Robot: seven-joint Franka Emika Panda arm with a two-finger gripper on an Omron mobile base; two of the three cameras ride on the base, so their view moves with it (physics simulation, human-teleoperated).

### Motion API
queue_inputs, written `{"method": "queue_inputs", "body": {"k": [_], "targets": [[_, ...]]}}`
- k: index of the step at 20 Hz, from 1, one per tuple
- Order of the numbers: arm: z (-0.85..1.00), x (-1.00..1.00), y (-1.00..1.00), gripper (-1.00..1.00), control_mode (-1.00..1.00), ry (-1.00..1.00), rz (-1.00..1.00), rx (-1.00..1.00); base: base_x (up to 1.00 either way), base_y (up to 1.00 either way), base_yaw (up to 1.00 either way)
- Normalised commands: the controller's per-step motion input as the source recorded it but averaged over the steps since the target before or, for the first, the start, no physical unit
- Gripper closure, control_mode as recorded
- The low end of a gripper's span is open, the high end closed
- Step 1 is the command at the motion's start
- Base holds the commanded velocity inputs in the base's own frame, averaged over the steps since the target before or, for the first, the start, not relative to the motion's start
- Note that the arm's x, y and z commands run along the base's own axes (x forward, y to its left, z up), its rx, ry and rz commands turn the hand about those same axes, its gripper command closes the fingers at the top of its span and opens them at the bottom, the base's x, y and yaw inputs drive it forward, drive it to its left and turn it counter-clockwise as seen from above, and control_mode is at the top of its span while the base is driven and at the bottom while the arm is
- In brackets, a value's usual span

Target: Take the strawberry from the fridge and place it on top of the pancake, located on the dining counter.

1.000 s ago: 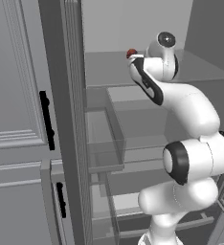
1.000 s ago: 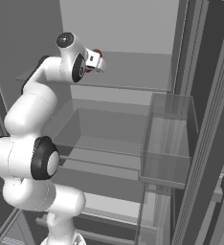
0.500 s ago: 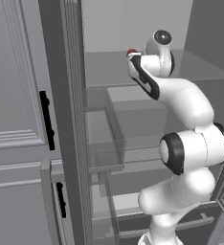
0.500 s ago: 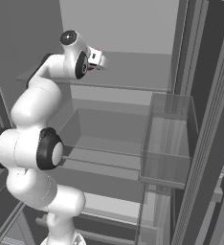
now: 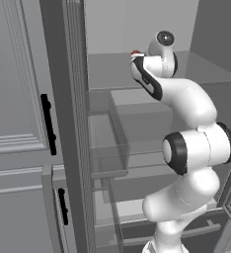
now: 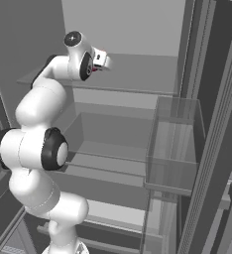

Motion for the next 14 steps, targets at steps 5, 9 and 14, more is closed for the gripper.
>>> {"method": "queue_inputs", "body": {"k": [5, 9, 14], "targets": [[-0.13, -0.80, 0.00, 1.00, -1.00, -0.17, 0.02, 0.00, 0.00, 0.00, 0.00], [0.06, -1.00, -0.09, 1.00, -1.00, -0.19, 0.03, 0.01, 0.00, 0.00, 0.00], [0.63, -1.00, -0.13, 1.00, -1.00, 0.01, 0.00, 0.01, 0.00, 0.00, 0.00]]}}
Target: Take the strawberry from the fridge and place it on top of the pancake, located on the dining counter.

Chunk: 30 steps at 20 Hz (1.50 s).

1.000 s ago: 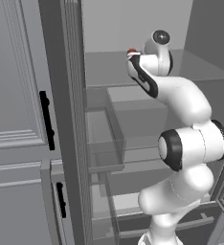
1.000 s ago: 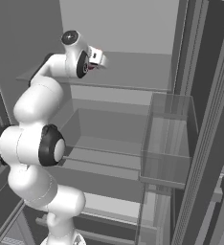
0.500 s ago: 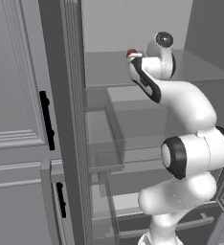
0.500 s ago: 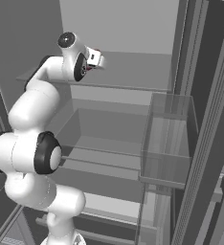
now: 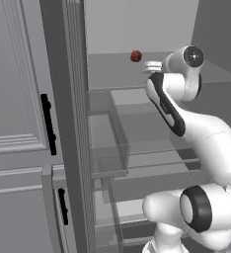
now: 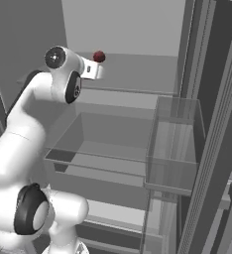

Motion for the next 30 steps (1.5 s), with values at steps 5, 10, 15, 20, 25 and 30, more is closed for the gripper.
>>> {"method": "queue_inputs", "body": {"k": [5, 10, 15, 20, 25, 30], "targets": [[0.67, -1.00, -0.01, 1.00, -1.00, 0.13, 0.00, 0.00, 0.00, 0.00, 0.00], [-0.03, -1.00, 0.00, 1.00, -1.00, 0.06, 0.01, 0.00, 0.00, 0.00, 0.00], [-0.57, -1.00, 0.00, 1.00, -1.00, -0.08, 0.00, 0.00, 0.00, 0.00, 0.00], [-0.57, -1.00, 0.00, 1.00, -1.00, 0.00, 0.00, 0.00, 0.00, 0.00, 0.00], [-0.06, -0.82, 0.07, 1.00, -1.00, 0.05, 0.00, 0.00, 0.00, 0.00, 0.00], [-0.01, -0.33, 0.00, 1.00, 1.00, 0.01, 0.00, 0.00, -0.60, 0.00, 0.00]]}}
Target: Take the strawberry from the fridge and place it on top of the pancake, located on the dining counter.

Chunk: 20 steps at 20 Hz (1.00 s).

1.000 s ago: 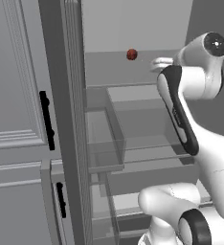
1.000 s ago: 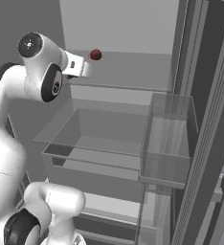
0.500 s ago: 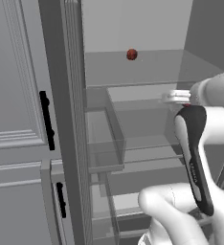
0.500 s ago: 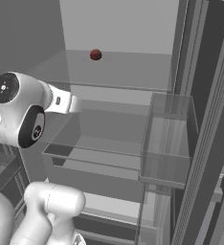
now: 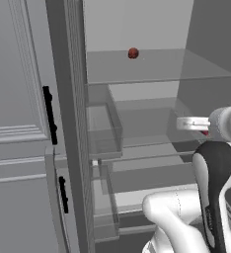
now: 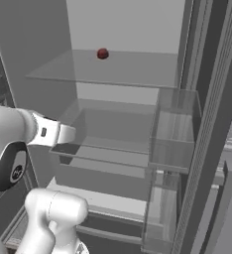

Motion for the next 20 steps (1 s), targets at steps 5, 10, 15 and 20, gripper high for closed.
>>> {"method": "queue_inputs", "body": {"k": [5, 10, 15, 20], "targets": [[0.00, 0.00, 0.00, 1.00, 1.00, 0.00, 0.00, 0.00, -1.00, 0.00, 0.00], [0.00, 0.00, 0.00, 1.00, 1.00, 0.00, 0.00, 0.00, -1.00, 0.00, 0.00], [0.00, 0.00, 0.00, 1.00, 1.00, 0.00, 0.00, 0.00, -0.88, 0.00, 0.01], [0.00, 0.00, 0.00, 1.00, 1.00, 0.00, 0.00, 0.00, -0.87, 0.00, 0.28]]}}
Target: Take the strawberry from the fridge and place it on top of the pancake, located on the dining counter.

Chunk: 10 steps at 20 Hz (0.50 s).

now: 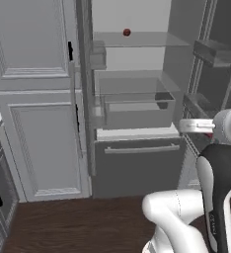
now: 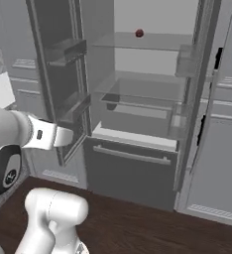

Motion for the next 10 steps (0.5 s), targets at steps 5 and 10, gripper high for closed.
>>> {"method": "queue_inputs", "body": {"k": [5, 10], "targets": [[0.00, 0.00, 0.00, 1.00, 1.00, 0.00, 0.00, 0.00, -0.82, 0.00, 0.67], [0.00, 0.00, 0.00, 1.00, 1.00, 0.00, 0.00, 0.00, -0.70, 0.00, 0.81]]}}
